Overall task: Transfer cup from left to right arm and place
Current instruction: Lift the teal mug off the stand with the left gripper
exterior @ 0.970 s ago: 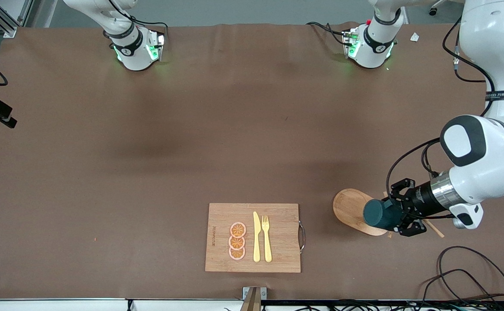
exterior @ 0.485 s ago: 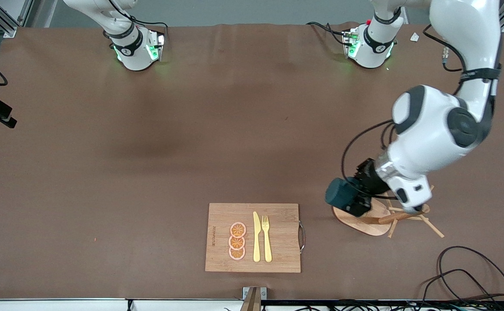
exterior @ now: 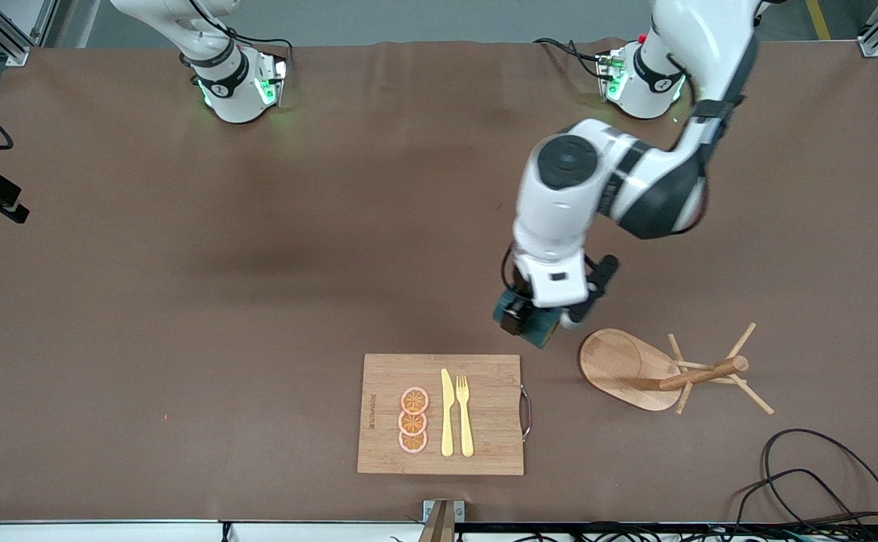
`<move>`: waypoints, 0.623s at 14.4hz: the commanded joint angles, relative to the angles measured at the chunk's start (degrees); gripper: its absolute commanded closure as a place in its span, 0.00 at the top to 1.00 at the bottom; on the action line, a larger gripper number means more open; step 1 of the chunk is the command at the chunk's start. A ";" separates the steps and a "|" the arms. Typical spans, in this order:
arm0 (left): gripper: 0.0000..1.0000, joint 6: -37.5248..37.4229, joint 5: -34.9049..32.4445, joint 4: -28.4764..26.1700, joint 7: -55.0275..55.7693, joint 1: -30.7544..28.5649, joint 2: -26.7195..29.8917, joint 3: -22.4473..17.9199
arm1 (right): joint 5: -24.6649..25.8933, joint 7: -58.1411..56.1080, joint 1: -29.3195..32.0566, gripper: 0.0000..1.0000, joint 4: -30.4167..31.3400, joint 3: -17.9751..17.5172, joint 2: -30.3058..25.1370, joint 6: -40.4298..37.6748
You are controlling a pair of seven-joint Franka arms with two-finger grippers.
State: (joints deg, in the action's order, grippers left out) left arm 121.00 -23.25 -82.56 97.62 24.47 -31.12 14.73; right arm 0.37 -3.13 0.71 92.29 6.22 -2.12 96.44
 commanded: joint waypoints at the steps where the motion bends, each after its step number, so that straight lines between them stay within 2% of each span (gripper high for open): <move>1: 0.69 -0.50 -11.17 0.82 5.11 5.31 -3.76 -0.75 | 0.78 -0.56 0.70 1.00 1.49 -0.59 -1.49 0.15; 5: 0.69 -3.56 -26.02 0.91 13.01 12.87 -10.70 -1.81 | 0.78 -0.65 0.70 1.00 1.58 -0.50 -1.49 0.06; 9: 0.69 -11.81 -35.17 0.91 15.48 18.85 -16.06 -1.98 | 0.78 -0.65 0.70 1.00 1.58 -0.50 -1.49 0.15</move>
State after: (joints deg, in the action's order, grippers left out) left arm 113.33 -54.12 -83.01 112.04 40.24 -44.88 13.67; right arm 0.37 -3.13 0.71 92.32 6.26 -2.12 96.40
